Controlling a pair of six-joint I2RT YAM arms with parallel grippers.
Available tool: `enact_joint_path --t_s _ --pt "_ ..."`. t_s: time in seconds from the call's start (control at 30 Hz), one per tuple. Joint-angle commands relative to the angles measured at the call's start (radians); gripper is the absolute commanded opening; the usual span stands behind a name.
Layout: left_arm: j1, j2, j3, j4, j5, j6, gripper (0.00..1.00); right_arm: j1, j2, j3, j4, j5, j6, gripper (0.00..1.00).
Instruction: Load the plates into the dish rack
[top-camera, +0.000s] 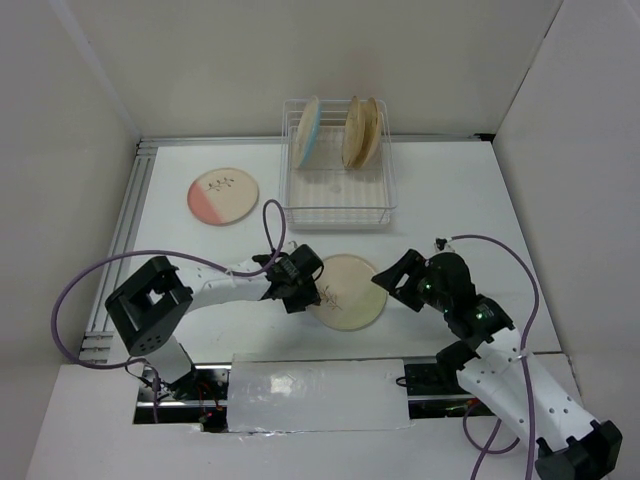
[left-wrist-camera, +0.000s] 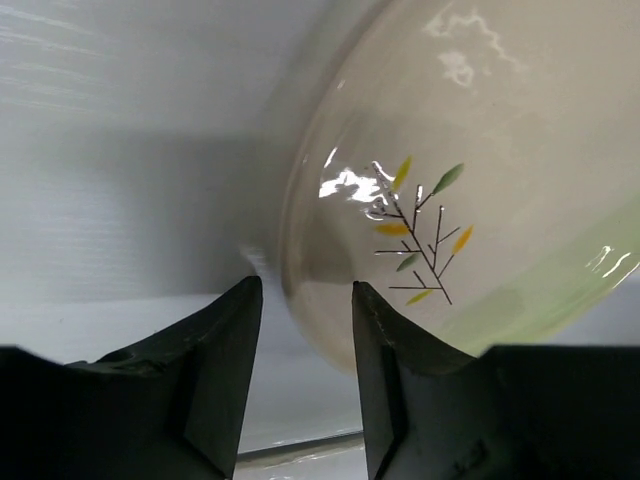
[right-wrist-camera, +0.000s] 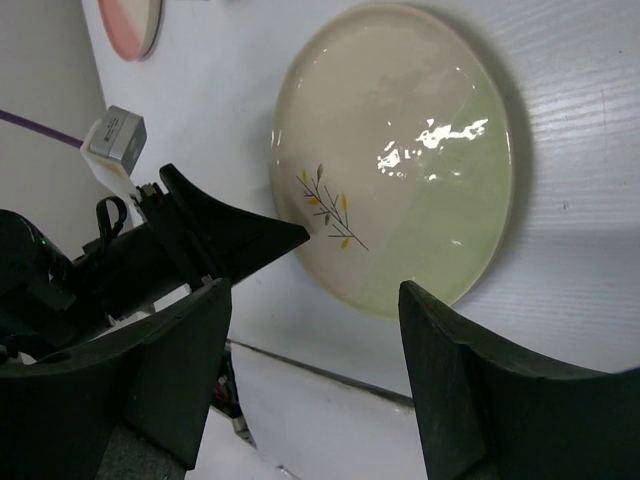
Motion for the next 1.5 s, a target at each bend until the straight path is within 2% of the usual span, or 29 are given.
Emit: enact_joint_path --t_s 0.0,0.13,0.17,0.23,0.37,0.47,0.63,0.87,1.07,1.33,1.47 --pt "-0.023 0.051 0.007 -0.007 -0.015 -0.041 0.53 -0.019 -0.025 -0.014 0.013 -0.052 0.024 0.74" --pt "-0.032 0.074 -0.013 0.002 -0.006 -0.067 0.41 -0.043 -0.045 -0.071 0.050 -0.121 0.042 0.74" --pt "-0.032 0.074 -0.027 0.002 -0.006 -0.067 0.34 -0.043 -0.054 -0.081 0.050 -0.134 0.053 0.74" --pt "-0.032 0.062 -0.039 0.002 -0.006 -0.076 0.31 -0.054 -0.054 -0.108 0.081 -0.180 0.064 0.74" --pt "-0.032 0.024 -0.039 -0.022 -0.035 -0.076 0.16 -0.085 -0.077 -0.201 0.139 -0.260 0.116 0.74" --pt "-0.032 0.002 -0.020 -0.062 -0.058 -0.076 0.01 -0.094 -0.114 -0.253 0.168 -0.292 0.152 0.74" --pt "-0.032 -0.035 -0.001 -0.125 -0.087 -0.096 0.00 -0.116 -0.163 -0.301 0.188 -0.332 0.189 0.76" --pt "0.022 -0.101 0.051 -0.168 -0.087 -0.085 0.00 -0.145 -0.187 -0.332 0.188 -0.411 0.232 0.80" --pt "0.031 -0.121 0.115 -0.214 -0.087 -0.076 0.00 -0.145 -0.118 -0.373 0.283 -0.486 0.269 0.86" --pt "0.049 -0.139 0.155 -0.214 -0.053 -0.067 0.00 -0.145 -0.074 -0.416 0.413 -0.495 0.352 0.88" --pt "0.058 -0.139 0.166 -0.214 -0.035 -0.067 0.00 -0.145 -0.040 -0.425 0.424 -0.495 0.384 0.88"
